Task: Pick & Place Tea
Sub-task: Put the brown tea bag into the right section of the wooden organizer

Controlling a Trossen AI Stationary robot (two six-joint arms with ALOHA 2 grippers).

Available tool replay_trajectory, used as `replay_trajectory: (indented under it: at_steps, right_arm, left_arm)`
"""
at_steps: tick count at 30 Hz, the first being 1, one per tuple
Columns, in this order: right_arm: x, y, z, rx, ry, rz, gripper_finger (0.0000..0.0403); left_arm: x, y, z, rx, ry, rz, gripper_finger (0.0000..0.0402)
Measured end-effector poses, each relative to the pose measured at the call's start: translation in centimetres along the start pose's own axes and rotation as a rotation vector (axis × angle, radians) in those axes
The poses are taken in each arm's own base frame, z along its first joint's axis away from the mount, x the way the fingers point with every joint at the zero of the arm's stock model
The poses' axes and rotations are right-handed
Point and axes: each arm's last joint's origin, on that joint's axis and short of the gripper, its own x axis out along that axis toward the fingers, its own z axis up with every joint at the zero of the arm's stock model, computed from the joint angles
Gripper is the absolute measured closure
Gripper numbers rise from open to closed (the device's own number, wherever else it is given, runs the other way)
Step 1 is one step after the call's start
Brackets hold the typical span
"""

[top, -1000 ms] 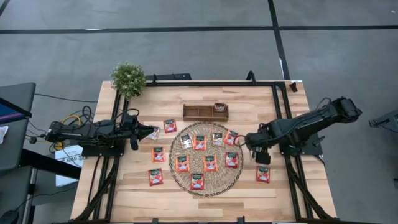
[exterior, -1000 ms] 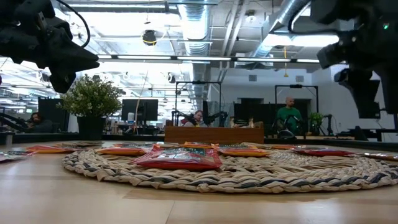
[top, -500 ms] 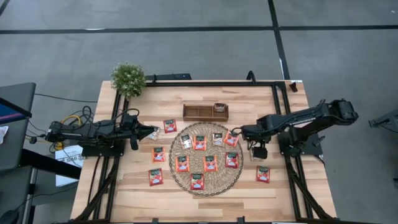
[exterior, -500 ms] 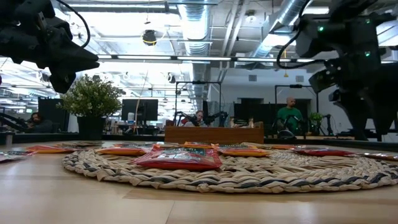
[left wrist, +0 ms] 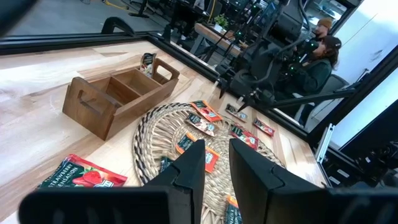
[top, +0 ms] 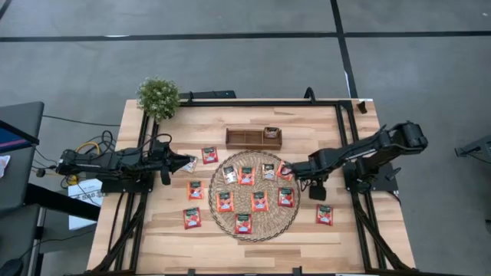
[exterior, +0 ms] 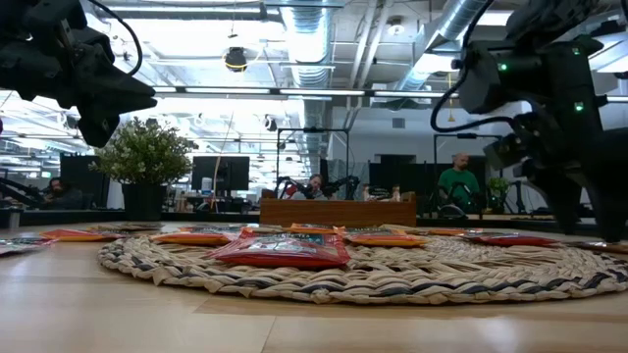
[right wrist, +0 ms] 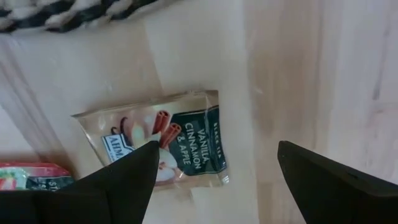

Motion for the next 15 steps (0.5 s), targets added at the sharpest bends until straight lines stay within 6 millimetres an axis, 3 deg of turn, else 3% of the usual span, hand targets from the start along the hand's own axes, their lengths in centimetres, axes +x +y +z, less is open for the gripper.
replay_trajectory:
  at_steps: [15]
  right_arm:
    - [1.4,0.6,0.5,-0.042,0.065,-0.009,0.0088]
  left_arm:
    - [0.0,0.0,0.0,0.000,0.000,0.002,0.0337]
